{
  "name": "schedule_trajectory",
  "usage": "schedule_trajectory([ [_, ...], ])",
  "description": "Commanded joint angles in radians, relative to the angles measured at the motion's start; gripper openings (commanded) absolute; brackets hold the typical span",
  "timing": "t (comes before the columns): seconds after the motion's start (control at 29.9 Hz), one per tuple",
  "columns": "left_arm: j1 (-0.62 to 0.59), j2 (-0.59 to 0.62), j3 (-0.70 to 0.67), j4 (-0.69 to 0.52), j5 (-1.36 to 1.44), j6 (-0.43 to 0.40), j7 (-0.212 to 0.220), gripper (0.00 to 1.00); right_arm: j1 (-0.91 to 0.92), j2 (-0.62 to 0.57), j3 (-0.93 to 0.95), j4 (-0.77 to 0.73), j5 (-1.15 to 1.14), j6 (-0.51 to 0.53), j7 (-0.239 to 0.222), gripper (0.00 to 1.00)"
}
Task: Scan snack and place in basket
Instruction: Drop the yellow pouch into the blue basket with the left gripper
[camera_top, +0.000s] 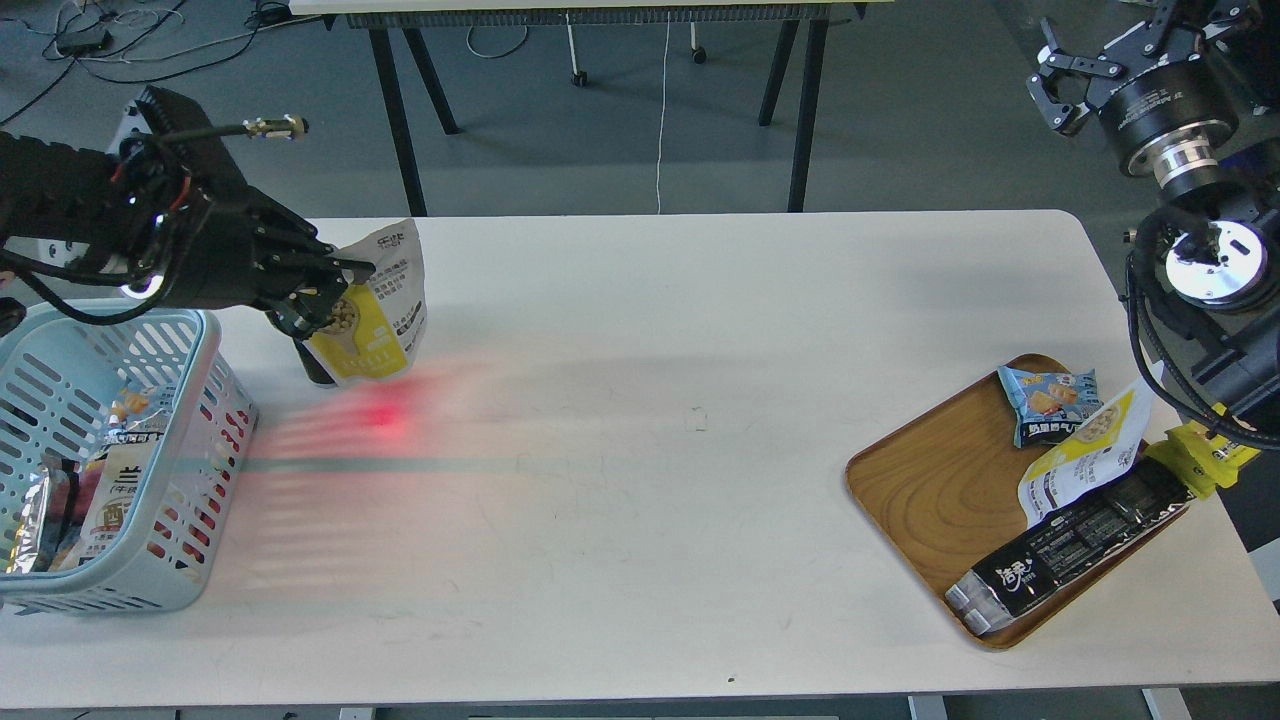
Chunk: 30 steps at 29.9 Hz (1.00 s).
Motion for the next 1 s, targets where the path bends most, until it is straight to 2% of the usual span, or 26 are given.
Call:
schedule_trajectory([
  [0.0,0.001,0.107,-0.029,-0.028,-0.021,0.0,0.0,0.0,0.001,-0.001,0.0,0.0,0.0,0.0,0.0,0.99],
  [0.3,0.004,0.354,-0.023,-0.016,-0.035,0.015,0.0,0.0,-0.003,-0.001,0.003,0.0,0.0,0.0,0.002,0.99],
  [0.47,0.007,0.411,0.026,0.045,-0.035,0.052,0.0,0.0,-0.005,-0.001,0.003,0.0,0.0,0.0,0.002,0.99],
  [0.74,0.008,0.447,0.157,0.044,-0.033,0.168,0.0,0.0,-0.003,-0.002,0.005,-0.002,0.0,0.0,0.002,0.99],
  [0.87,0.008,0.442,0.178,0.041,-0.035,0.176,0.0,0.08,-0.003,-0.007,0.006,-0.002,0.0,0.0,0.002,0.99],
  [0.94,0.008,0.431,0.178,0.041,-0.038,0.188,0.0,0.19,-0.003,-0.013,0.006,-0.002,0.0,0.0,0.002,0.99],
  [0.97,0.008,0.427,0.177,0.039,-0.038,0.193,0.0,0.3,-0.003,-0.013,0.008,-0.002,0.0,0.0,0.002,0.99],
])
